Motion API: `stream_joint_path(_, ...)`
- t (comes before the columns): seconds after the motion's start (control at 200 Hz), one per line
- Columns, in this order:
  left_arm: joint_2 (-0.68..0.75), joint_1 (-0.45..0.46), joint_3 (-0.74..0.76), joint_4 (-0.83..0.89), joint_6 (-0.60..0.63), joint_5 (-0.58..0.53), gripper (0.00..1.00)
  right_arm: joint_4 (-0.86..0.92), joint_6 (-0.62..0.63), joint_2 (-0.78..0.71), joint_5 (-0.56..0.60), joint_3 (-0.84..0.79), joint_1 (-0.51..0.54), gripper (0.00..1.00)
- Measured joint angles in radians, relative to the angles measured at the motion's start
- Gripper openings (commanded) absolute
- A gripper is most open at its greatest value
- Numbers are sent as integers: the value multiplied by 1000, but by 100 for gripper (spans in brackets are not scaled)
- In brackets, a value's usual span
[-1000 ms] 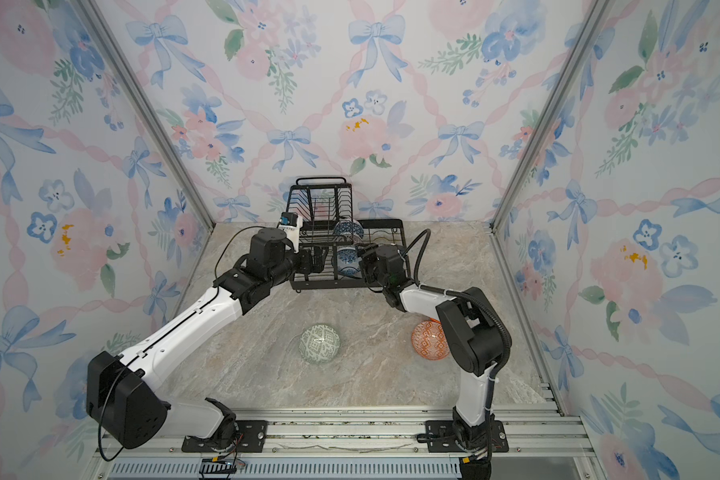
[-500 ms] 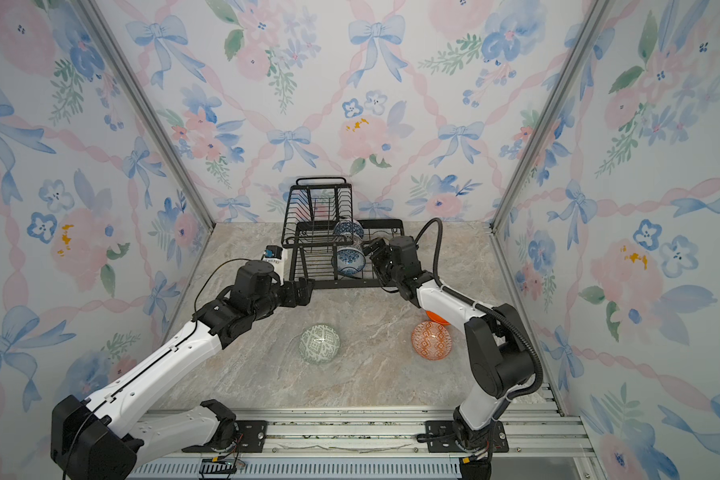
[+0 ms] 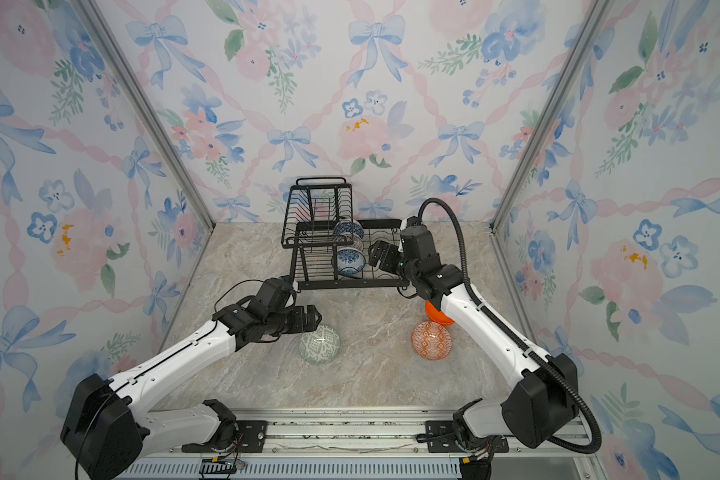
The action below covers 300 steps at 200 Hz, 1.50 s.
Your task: Load the bowls into the dish rack
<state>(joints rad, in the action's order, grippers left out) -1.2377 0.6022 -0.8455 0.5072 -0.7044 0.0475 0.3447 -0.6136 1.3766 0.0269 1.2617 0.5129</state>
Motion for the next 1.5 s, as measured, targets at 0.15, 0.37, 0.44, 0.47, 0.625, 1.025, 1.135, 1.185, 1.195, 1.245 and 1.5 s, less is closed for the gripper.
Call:
stream_joint_path(0.15,-24,38,39,59,-73,47,98,31,93,-84,19,-42,14,97)
stream_joint_path(0.37,-54,40,88,98,-151,66,94,119,125,-166,33,-74,15,97)
stream_joint_path(0.44,-80,40,87,98,-158,66,91,140,125,-192,35,-94,15,97)
stream_joint_path(0.47,-95,40,84,100,-161,67,89,148,124,-203,38,-103,15,97)
stream_joint_path(0.625,-166,40,52,101,-168,71,73,185,114,-229,40,-121,16,97)
stream_joint_path(1.025,-186,43,35,99,-191,43,42,101,-148,-247,-233,-235,-134,97)
stream_joint_path(1.135,-204,52,35,85,-195,32,37,69,-209,-240,-287,-261,-138,97)
stream_joint_path(1.185,-215,54,35,81,-195,28,33,65,-219,-232,-298,-261,-137,97)
stream_joint_path(1.195,-217,55,35,80,-198,28,32,63,-221,-230,-299,-261,-137,97)
stream_joint_path(1.245,-225,57,35,74,-196,26,28,63,-221,-222,-301,-261,-127,97)
stream_joint_path(1.5,-258,57,-34,60,-185,-8,14,77,-155,-209,-209,-214,-72,97)
